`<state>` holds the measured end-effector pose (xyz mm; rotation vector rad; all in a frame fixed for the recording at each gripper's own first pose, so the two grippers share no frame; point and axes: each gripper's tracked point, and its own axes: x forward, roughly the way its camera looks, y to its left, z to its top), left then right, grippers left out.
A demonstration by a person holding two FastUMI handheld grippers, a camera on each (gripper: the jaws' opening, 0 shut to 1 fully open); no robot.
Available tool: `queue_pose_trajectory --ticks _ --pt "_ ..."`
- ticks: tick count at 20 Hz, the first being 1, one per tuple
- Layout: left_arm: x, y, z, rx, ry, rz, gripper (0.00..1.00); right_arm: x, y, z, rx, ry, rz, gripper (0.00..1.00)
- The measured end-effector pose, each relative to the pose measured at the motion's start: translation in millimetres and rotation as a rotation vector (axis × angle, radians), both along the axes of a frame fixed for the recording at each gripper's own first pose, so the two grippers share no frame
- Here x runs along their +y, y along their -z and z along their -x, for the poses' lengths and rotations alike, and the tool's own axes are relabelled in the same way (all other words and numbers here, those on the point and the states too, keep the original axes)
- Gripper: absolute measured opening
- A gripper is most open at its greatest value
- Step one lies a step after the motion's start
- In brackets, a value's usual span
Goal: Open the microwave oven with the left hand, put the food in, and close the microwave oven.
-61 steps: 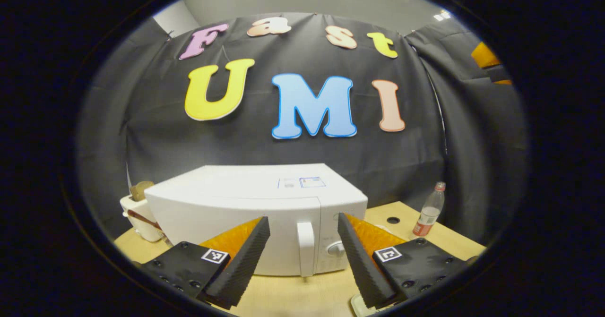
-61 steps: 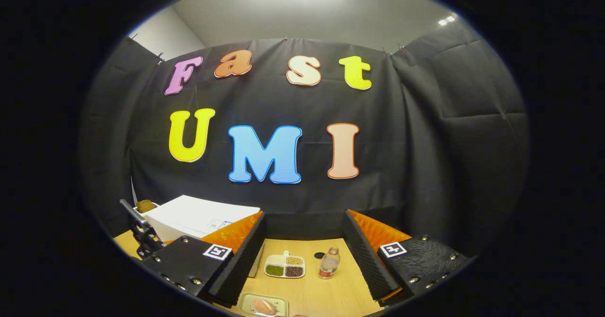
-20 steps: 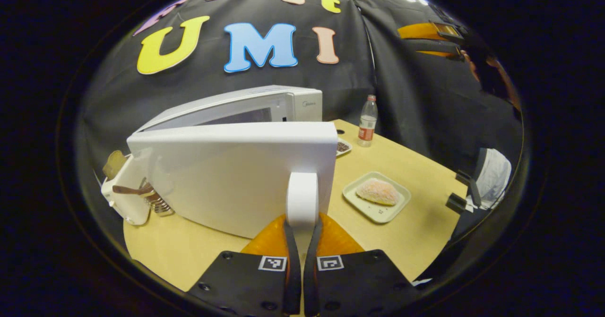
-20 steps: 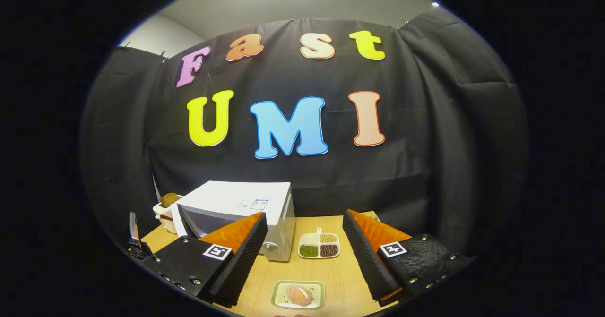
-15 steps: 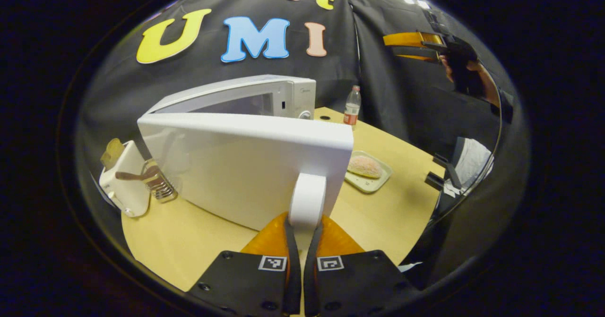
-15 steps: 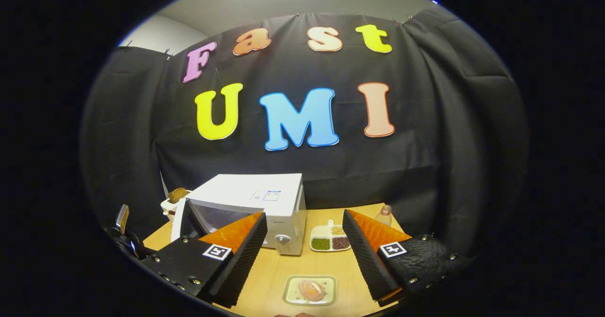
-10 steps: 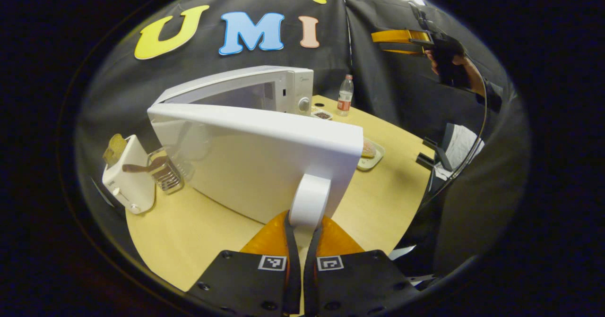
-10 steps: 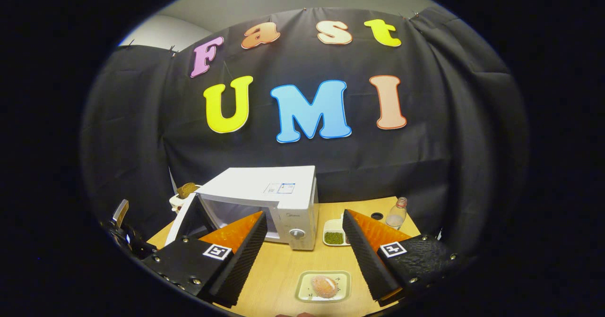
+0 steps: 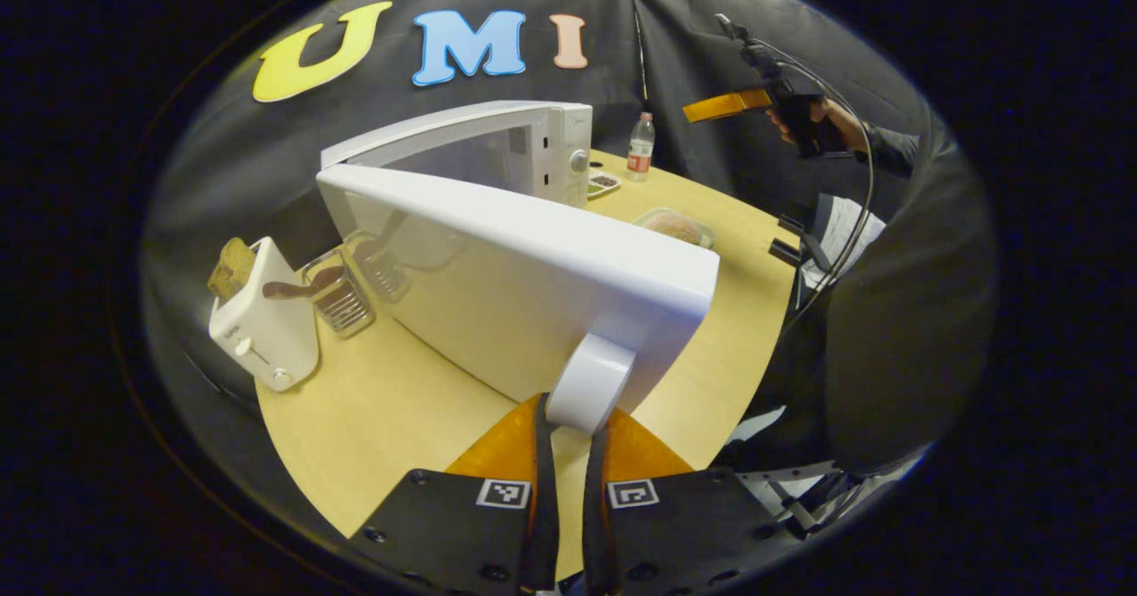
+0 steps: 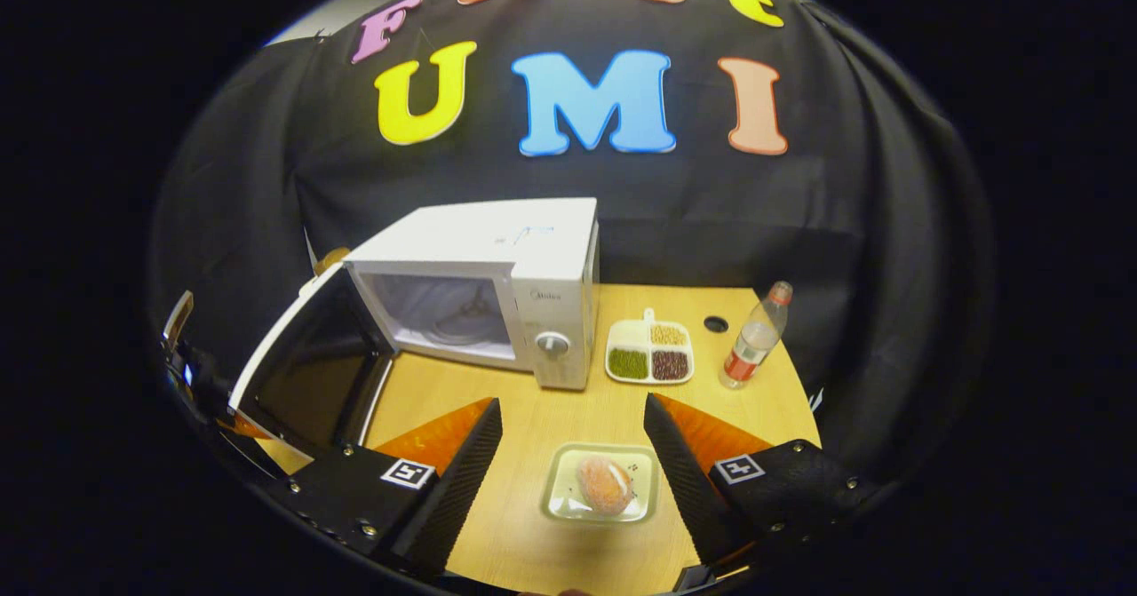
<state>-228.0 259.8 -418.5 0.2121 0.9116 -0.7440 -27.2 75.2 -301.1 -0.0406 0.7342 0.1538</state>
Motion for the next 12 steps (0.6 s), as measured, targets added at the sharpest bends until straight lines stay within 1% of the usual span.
queue_pose_trajectory --ticks 1,3,4,7,9,10,11,12 --pt "10 -1 2 0.000 0.004 -0.008 0.20 -8 20 1 0.044 -0.007 0.031 0.98" --pt "31 0 3 -0.002 0.012 -0.035 0.22 -29 71 14 0.164 -0.030 0.113 0.99" --pt "40 2 3 -0.003 0.008 -0.050 0.25 -34 90 19 0.207 -0.049 0.127 0.99" --pt "65 3 1 -0.010 -0.019 -0.085 0.24 -53 132 33 0.306 -0.091 0.196 0.99" --pt "77 2 1 -0.029 -0.040 -0.109 0.28 -56 157 42 0.341 -0.106 0.200 0.99" --pt "86 4 -2 -0.055 -0.055 -0.141 0.29 -52 163 42 0.351 -0.114 0.187 0.99" --pt "94 5 -4 -0.074 -0.065 -0.169 0.43 -49 168 42 0.358 -0.119 0.180 0.99" --pt "97 7 0 -0.071 -0.077 -0.172 0.61 -47 174 39 0.364 -0.124 0.175 0.98"
